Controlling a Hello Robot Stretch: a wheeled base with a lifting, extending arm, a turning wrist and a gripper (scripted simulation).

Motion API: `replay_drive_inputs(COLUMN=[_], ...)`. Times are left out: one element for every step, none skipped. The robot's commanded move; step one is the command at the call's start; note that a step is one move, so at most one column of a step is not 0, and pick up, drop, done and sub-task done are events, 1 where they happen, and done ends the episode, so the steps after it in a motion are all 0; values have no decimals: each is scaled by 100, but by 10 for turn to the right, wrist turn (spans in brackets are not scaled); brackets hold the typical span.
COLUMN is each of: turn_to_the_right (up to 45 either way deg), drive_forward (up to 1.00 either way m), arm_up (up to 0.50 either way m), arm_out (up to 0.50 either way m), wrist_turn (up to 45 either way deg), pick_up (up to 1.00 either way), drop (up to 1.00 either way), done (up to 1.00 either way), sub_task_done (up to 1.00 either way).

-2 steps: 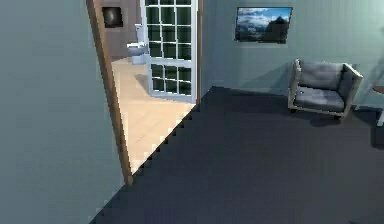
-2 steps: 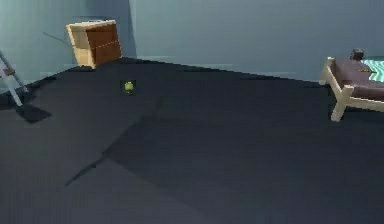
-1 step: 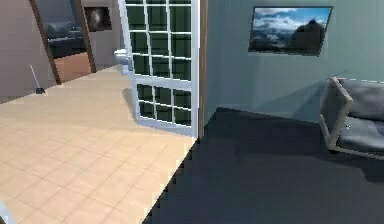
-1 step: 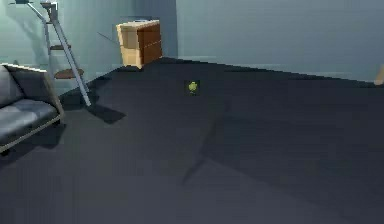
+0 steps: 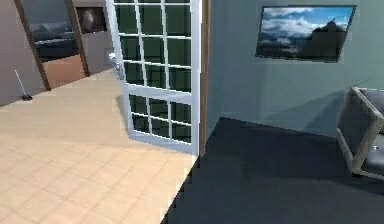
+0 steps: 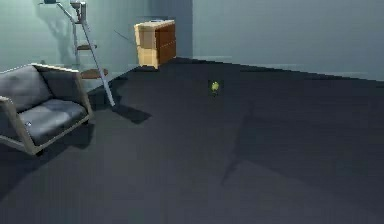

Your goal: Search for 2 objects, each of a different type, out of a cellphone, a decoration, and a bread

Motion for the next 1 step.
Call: replay_drive_inputs(turn_to_the_right=[-330], drive_forward=[0], arm_up=[0], arm_out=[0], wrist_turn=[0], pick_up=[0], drop=[0], done=[0], sub_task_done=[0])
